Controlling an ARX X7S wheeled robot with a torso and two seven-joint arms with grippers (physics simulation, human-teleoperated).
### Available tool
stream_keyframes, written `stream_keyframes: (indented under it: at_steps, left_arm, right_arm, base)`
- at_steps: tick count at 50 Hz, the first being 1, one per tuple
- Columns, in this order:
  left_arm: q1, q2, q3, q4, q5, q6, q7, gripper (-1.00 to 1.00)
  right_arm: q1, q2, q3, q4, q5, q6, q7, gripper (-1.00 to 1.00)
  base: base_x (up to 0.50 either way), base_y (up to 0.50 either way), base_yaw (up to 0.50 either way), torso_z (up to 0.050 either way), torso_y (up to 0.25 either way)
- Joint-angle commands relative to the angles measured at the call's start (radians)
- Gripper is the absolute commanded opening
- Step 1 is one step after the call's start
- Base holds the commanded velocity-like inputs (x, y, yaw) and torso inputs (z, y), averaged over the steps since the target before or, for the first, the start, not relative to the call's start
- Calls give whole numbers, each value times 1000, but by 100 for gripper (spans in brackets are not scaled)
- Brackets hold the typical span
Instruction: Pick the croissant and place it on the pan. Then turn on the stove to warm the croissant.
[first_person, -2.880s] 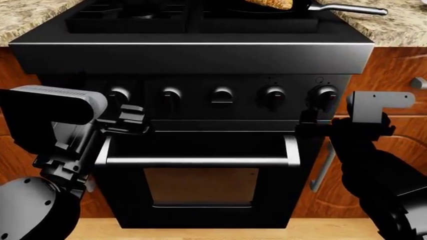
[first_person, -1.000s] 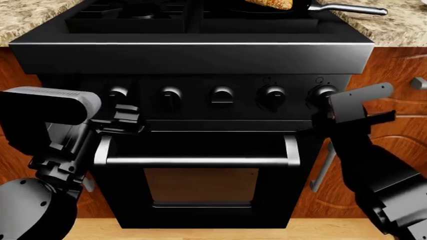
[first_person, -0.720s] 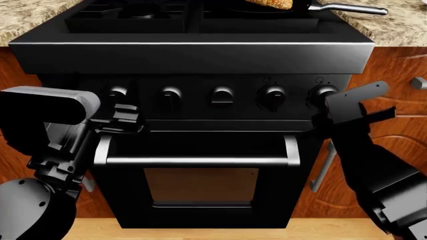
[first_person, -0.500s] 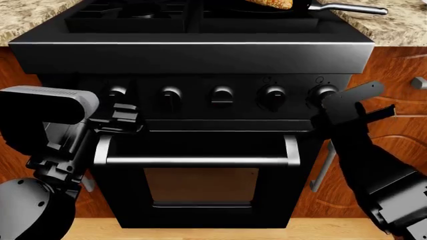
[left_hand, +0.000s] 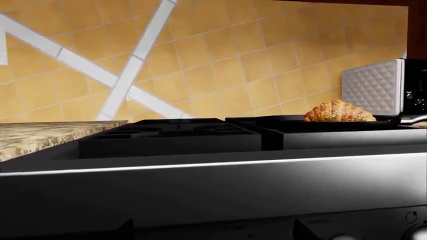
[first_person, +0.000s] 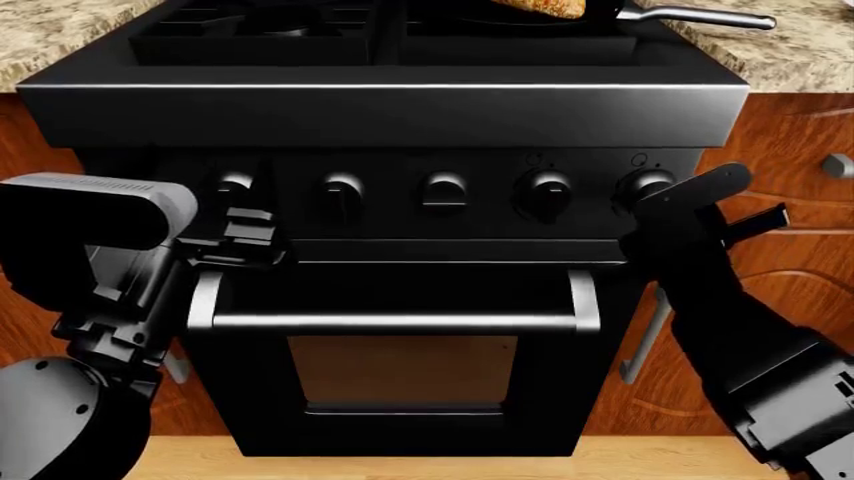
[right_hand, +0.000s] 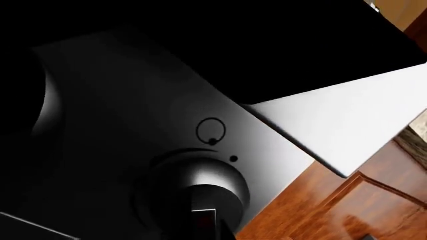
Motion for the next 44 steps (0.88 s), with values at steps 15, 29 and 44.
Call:
stream_keyframes:
  at_steps: [15, 29, 44]
  left_arm:
    - [-5, -4, 3, 3, -5, 2, -6, 100]
    - [5, -5, 0, 7, -7, 11, -8, 100]
    - [11, -14, -14, 18, -23, 14, -14, 100]
  right_arm:
    - [-1, 25, 56, -104, -38, 60, 29, -100]
    - [-89, 78, 148, -357, 90, 186, 94, 100]
    - [-114, 99, 230, -531, 185, 277, 149, 100]
  base:
    - [-1, 0, 0, 1, 3]
    - [0, 0, 0, 0, 0]
    - [0, 0, 0, 0, 0]
